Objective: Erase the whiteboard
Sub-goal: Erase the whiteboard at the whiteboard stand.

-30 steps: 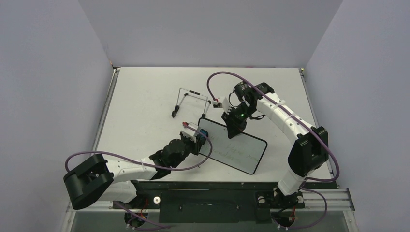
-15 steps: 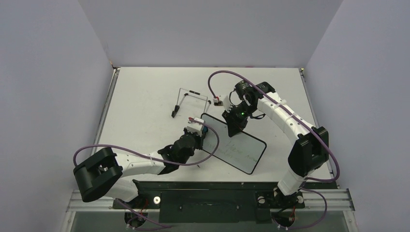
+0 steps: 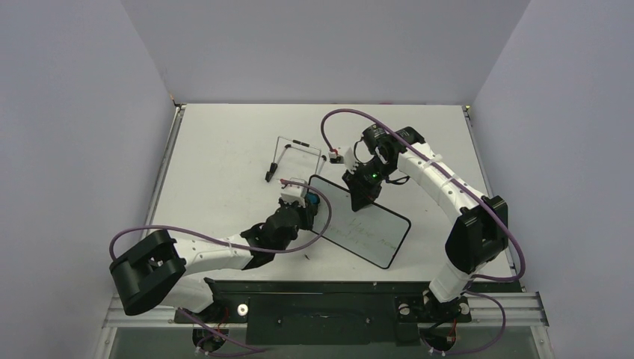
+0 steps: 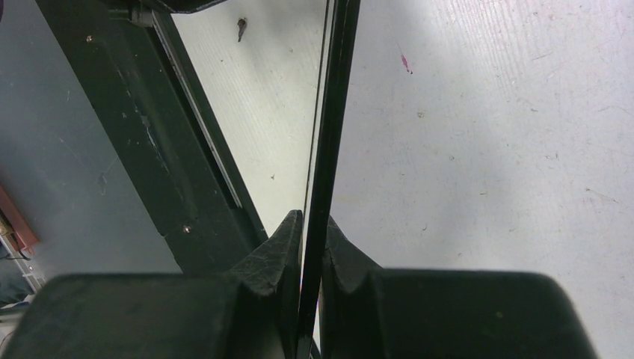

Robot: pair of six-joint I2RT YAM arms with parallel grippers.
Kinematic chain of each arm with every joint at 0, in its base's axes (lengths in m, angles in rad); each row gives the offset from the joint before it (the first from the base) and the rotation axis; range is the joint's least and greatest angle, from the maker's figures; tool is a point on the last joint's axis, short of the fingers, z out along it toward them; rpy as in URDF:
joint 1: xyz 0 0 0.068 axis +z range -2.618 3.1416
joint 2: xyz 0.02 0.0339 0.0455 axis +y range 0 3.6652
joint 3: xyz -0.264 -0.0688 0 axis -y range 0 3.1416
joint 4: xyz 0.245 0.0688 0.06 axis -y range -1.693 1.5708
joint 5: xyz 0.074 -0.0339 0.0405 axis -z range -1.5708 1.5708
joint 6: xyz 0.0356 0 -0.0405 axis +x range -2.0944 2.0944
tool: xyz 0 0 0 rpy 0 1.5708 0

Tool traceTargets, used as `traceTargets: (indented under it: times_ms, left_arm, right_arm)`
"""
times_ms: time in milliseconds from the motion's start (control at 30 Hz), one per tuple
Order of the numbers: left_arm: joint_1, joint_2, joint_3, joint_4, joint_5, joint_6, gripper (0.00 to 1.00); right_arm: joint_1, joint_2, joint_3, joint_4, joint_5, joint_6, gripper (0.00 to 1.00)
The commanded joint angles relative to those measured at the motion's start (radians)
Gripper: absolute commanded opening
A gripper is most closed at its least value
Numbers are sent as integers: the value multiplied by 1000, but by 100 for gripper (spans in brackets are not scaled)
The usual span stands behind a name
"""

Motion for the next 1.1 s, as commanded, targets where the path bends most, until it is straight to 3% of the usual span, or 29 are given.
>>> traceTargets:
  times_ms: [0, 167, 267, 500, 600, 700, 867, 967, 1067]
  left_arm:
    - [28, -17, 33, 27, 120, -81, 0]
    - [-26, 7, 109, 76, 222, -47, 0]
    - [-30, 21, 96, 109, 208, -49, 0]
    - [18, -30, 39, -80, -90, -134, 0]
    - [29, -49, 4, -86, -118, -131, 0]
    - [32, -51, -28, 9, -5, -86, 0]
    - [28, -36, -34, 218, 355, -16, 0]
    - [11, -36, -23, 267, 437, 29, 0]
    - [-5, -52, -30, 266, 392, 54, 0]
  right_arm:
    - [51, -13, -4, -61, -158, -76, 0]
    - [50, -9, -4, -59, -162, -73, 0]
    - [48, -8, -5, -57, -163, -73, 0]
    - [35, -23, -19, -45, -171, -62, 0]
    - [32, -19, -17, -43, -173, -61, 0]
    - [32, -14, -15, -44, -175, -59, 0]
    - [32, -19, -20, -41, -181, -60, 0]
    - [32, -19, -20, -40, -185, -59, 0]
    - [31, -23, -22, -39, -186, -58, 0]
